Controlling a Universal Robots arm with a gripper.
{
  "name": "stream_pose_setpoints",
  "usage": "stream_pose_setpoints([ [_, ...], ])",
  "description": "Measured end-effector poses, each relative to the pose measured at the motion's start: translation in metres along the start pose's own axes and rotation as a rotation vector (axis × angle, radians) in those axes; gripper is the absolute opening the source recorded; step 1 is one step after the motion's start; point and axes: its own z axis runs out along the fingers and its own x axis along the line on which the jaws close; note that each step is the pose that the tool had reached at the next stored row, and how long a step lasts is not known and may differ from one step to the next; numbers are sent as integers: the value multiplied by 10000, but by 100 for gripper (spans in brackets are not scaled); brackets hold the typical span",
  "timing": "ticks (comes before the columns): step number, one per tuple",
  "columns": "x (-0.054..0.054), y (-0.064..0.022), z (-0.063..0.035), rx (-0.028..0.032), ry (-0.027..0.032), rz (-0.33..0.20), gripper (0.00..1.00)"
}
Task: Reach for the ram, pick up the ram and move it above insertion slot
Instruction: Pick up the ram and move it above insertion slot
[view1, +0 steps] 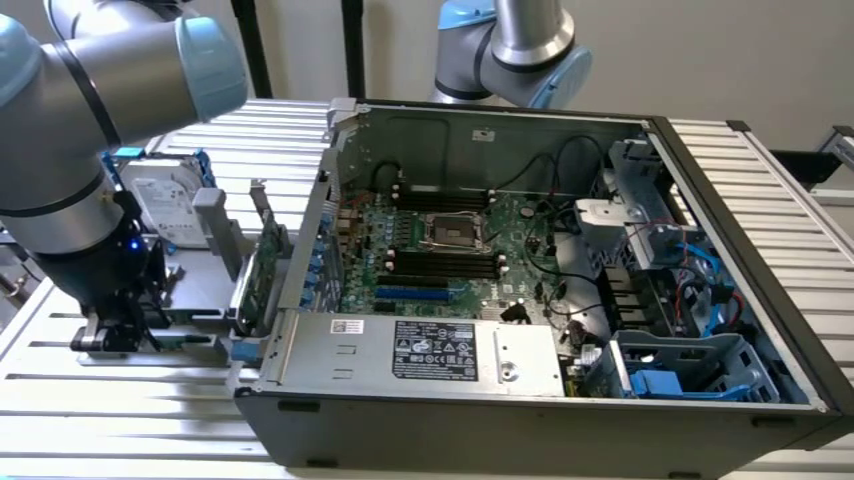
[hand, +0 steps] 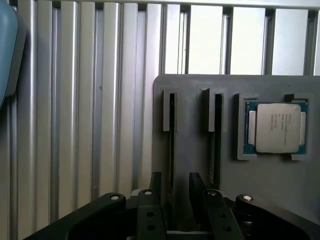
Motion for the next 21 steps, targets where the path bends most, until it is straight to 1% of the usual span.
stream_pose_setpoints([
  [19, 0, -13, 39, 4, 5, -210, 36],
  [20, 0, -13, 41, 4, 6, -214, 34],
  [21, 0, -13, 42, 3, 6, -218, 34],
])
